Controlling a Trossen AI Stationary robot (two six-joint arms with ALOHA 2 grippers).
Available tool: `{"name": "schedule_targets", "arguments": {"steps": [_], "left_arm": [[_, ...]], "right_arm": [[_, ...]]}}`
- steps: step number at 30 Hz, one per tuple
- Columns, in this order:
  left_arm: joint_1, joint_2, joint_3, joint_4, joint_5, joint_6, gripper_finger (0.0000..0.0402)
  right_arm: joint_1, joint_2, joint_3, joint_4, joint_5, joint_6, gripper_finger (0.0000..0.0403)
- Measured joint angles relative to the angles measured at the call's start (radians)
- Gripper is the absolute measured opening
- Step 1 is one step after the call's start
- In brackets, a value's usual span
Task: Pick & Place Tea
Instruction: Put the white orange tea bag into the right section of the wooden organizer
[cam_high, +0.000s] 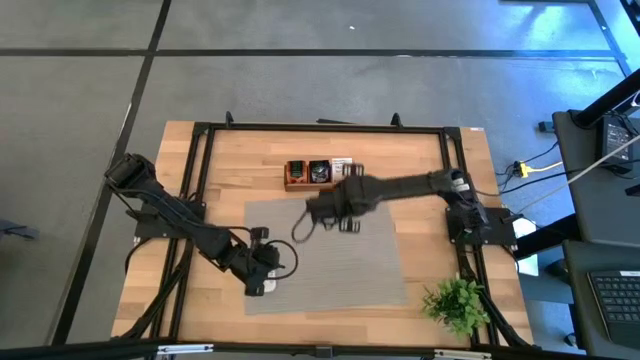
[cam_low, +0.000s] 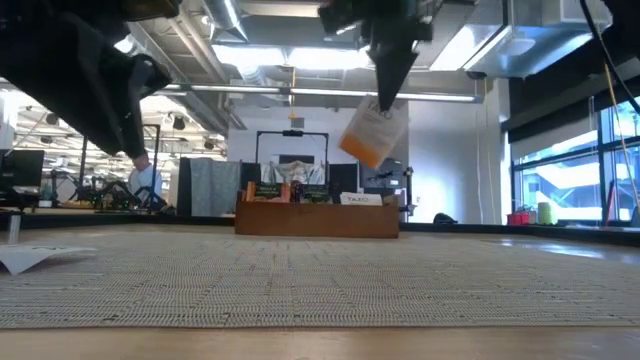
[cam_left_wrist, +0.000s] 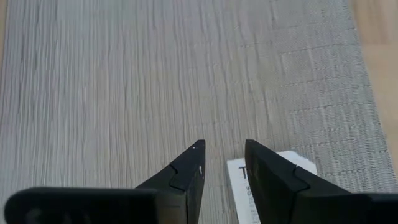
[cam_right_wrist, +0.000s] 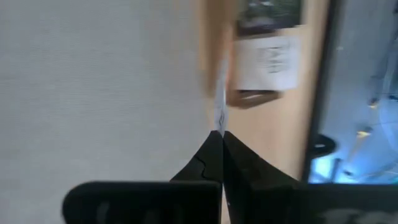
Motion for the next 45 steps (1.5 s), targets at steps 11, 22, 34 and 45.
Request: {"name": "schedule_targets", "arguments": {"steps": [11,22,34,45], "left_arm": [[-0.004,0.0,0.0,-0.024,-0.001,-0.033,0.0111],[-0.004,0.0,0.0,-0.023,-0.002,-0.031,0.0108],[-0.004,0.001,0.0,-0.022,-0.016,-0.031,0.0107],[-0.004,0.001,0.0,-0.022,-0.056,-0.03,0.011]], "right_arm": [[-0.195,0.0,-0.001,0.033,0.073,-0.219,0.0],[-0.275,-0.001,-0.042,0.13,-0.02,-0.293,0.0],[-0.281,0.0,-0.195,0.19,-0.055,-0.284,0.0],[-0.28,0.0,-0.263,0.241,0.027,-0.291,0.0021]]}}
